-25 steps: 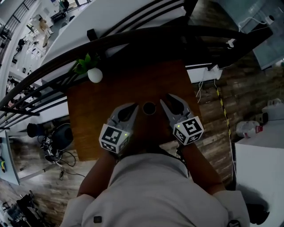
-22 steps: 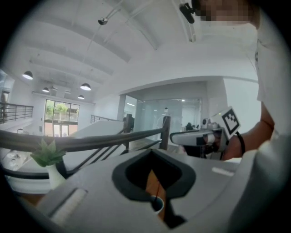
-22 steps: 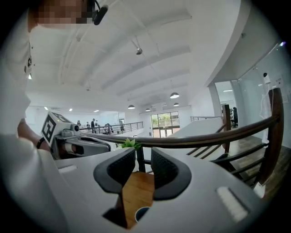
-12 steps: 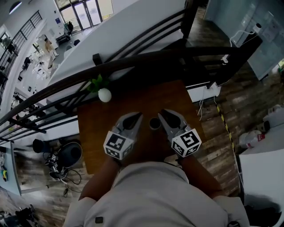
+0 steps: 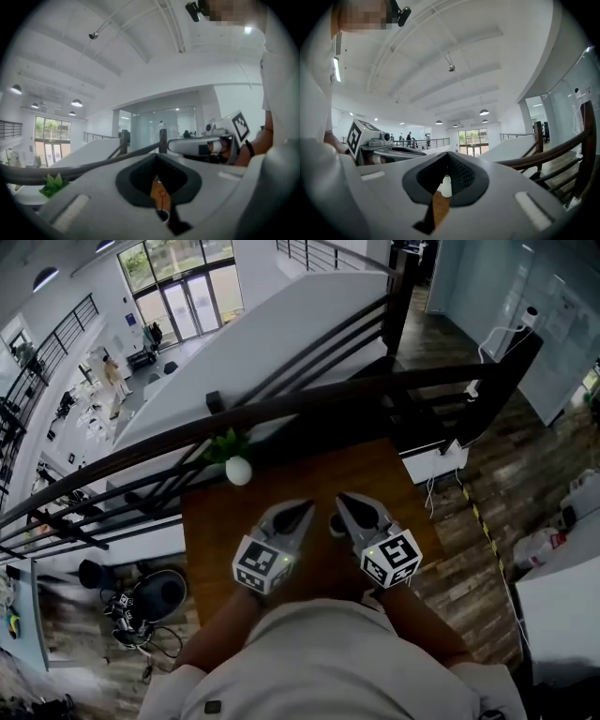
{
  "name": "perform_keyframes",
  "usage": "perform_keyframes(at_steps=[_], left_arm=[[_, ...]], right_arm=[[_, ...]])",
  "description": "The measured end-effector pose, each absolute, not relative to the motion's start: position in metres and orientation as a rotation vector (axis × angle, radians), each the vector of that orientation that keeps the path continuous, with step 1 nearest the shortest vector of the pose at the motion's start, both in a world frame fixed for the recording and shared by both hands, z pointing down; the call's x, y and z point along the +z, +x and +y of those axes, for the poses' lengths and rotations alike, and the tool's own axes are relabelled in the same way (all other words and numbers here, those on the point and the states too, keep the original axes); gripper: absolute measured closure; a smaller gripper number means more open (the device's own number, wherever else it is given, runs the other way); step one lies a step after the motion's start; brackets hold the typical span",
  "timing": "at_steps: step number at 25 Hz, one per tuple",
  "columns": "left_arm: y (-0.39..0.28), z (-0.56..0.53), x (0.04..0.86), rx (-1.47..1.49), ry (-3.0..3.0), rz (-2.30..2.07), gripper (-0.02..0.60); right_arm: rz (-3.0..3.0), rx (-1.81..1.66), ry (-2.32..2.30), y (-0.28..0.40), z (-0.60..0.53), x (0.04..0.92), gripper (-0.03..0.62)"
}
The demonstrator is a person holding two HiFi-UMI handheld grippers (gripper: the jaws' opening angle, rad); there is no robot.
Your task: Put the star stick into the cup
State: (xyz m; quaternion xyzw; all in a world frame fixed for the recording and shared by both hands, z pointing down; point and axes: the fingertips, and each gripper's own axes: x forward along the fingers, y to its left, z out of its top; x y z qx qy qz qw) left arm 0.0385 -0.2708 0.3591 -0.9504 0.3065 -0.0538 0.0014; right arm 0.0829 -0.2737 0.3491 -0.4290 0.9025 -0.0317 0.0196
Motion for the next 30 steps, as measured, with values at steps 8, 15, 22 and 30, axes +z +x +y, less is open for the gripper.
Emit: perform_keyframes(at_steps=[8,15,22,30], left_arm=[[0.005,-0.248,0.358,-0.141,-2.988,0.934,0.58],[-0.009,-0.226,0.363,-0.104,-3.04,0.947,0.58],[-0.019,-0.208,0.352,-0.071,-2.98,1.089,0.58],[0.032,-0.172,0.35,-0.052,-2.965,1.177,0.58]], right_arm=[[2.785,-0.068,-1.362,0.05,-0.243,0.35,0.588],[2.828,-0.063,-1.344,0.031,-0.221,0.352,0.586],[2.883,-0.014,-1.2,0.026,-0.2,0.341,0.588],[2.914,-0.102,-1.085,0.077,-0.167,0.342,0.586]])
